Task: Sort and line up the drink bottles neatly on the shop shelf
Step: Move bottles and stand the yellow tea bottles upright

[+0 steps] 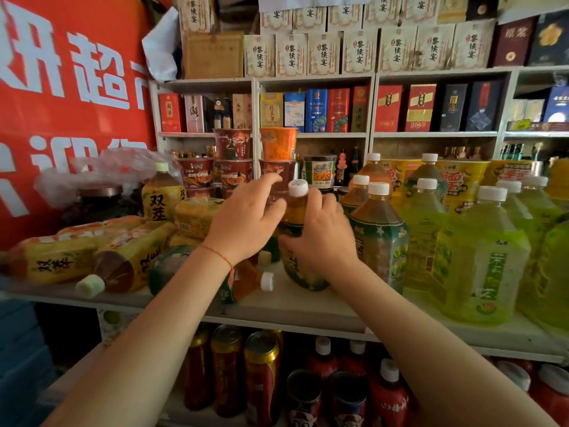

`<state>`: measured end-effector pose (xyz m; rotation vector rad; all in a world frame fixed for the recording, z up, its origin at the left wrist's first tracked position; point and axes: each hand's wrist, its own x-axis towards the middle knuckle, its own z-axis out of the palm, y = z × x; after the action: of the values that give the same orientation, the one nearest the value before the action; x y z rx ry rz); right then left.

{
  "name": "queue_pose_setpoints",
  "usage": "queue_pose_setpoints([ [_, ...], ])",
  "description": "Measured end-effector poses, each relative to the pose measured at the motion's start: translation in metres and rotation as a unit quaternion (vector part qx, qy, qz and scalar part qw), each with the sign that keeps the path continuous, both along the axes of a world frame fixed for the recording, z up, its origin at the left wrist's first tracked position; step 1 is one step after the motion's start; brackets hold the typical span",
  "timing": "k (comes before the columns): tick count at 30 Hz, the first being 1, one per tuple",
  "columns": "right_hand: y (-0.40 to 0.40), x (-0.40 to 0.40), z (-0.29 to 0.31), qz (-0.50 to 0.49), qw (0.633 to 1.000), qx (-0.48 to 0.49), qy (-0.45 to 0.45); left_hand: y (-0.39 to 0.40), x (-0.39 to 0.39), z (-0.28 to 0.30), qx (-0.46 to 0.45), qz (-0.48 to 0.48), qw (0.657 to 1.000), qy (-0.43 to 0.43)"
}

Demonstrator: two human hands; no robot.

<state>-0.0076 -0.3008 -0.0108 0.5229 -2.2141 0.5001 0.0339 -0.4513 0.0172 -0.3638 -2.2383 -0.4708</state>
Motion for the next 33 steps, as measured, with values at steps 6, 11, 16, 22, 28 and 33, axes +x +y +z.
queue_pose_setpoints([
  [6,-0.024,-0.022,0.016,-0.123,0.992,-0.036,-0.013,-0.049,-0.012,-0.019,-0.135,0.137,0.973,-0.127],
  [11,-0.035,-0.055,0.03,-0.183,0.978,-0.075,-0.068,-0.057,-0.019,-0.021,-0.164,0.132,0.973,-0.097],
  [16,-0.045,-0.072,0.014,-0.213,0.968,-0.08,-0.105,-0.067,-0.03,-0.012,-0.202,0.128,0.964,-0.115],
  [22,-0.051,-0.078,0.007,-0.234,0.965,-0.096,-0.075,-0.07,-0.045,-0.008,-0.253,0.163,0.947,-0.115],
  [28,-0.05,-0.056,0.0,-0.244,0.969,-0.03,0.035,-0.063,-0.044,-0.007,-0.302,0.172,0.934,-0.079],
  [33,-0.052,-0.027,0.001,0.054,0.985,-0.152,-0.059,-0.079,-0.043,-0.013,-0.274,0.109,0.955,0.035],
])
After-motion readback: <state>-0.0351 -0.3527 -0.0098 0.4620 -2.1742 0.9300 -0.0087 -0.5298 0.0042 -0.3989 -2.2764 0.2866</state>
